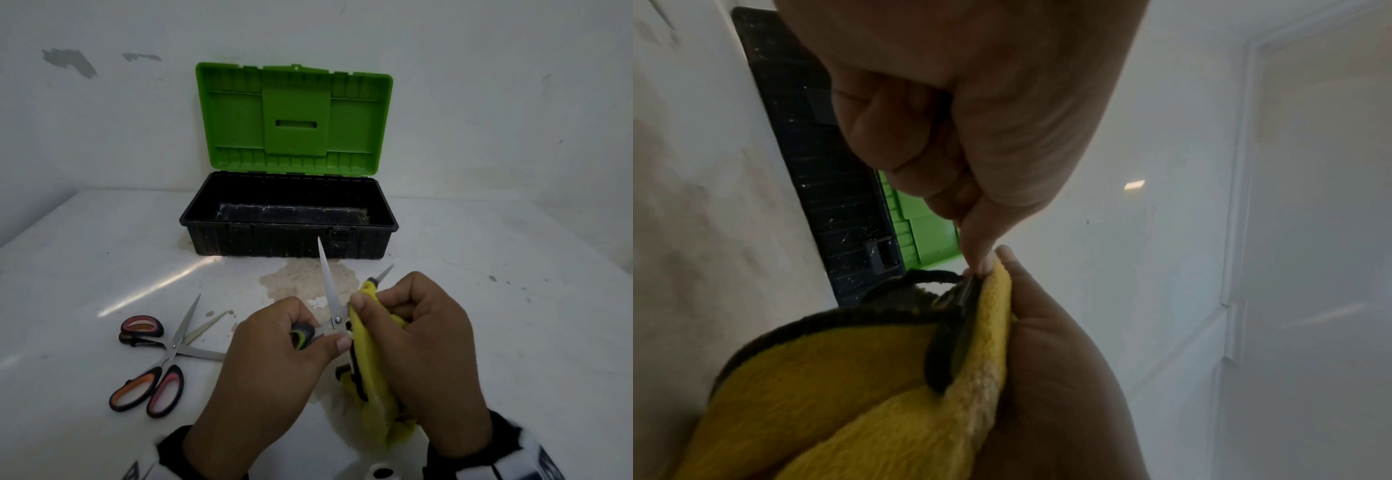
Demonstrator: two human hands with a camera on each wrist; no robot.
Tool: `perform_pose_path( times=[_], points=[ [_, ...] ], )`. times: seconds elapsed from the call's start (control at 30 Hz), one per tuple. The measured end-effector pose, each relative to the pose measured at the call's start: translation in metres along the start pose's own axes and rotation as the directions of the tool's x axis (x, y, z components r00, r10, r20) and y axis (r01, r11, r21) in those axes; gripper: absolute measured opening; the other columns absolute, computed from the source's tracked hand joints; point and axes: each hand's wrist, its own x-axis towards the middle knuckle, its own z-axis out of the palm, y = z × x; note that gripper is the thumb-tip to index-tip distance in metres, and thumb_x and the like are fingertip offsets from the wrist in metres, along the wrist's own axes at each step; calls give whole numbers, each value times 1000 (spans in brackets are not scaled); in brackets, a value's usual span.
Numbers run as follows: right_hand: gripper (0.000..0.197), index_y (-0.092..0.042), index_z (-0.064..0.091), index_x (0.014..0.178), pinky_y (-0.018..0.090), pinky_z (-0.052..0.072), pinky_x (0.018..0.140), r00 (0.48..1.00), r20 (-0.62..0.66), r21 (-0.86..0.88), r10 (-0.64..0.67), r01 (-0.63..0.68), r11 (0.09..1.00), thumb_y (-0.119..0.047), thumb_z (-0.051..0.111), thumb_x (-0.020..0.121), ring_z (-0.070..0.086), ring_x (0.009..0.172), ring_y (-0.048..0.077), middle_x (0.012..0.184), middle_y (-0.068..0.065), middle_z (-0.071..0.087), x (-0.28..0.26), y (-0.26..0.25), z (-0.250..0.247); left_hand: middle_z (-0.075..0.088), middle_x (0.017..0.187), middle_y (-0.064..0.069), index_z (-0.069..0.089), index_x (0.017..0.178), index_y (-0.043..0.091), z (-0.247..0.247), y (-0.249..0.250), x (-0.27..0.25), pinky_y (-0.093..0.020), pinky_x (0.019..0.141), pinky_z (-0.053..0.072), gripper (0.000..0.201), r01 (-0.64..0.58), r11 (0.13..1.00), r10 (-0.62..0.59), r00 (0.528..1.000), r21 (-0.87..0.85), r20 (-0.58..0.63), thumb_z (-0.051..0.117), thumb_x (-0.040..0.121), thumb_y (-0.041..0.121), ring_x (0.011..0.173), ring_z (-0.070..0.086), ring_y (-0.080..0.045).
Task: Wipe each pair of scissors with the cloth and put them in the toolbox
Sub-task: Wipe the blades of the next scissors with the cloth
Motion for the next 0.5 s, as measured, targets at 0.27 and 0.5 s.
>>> perform_pose_path(
  times=[0.27,0.5],
  points=[
    [23,-24,61,71,8,45,58,999,-11,7,32,-32,999,-36,79,77,61,70,0,65,-10,64,5,1,-1,46,54,6,59,66,20,-2,-6,5,-15,44,33,36,-36,999,36,999,-10,25,81,67,49,48,37,-4],
    [26,-24,60,71,6,43,56,996,-56,16,63,-62,998,-39,80,75,60,70,-4,63,-12,62,7,0,-1,47,52,10,58,65,23,-2,-6,10,-12,44,35,33,-42,999,43,998,-15,45,82,69,45,47,41,-2]
  ],
)
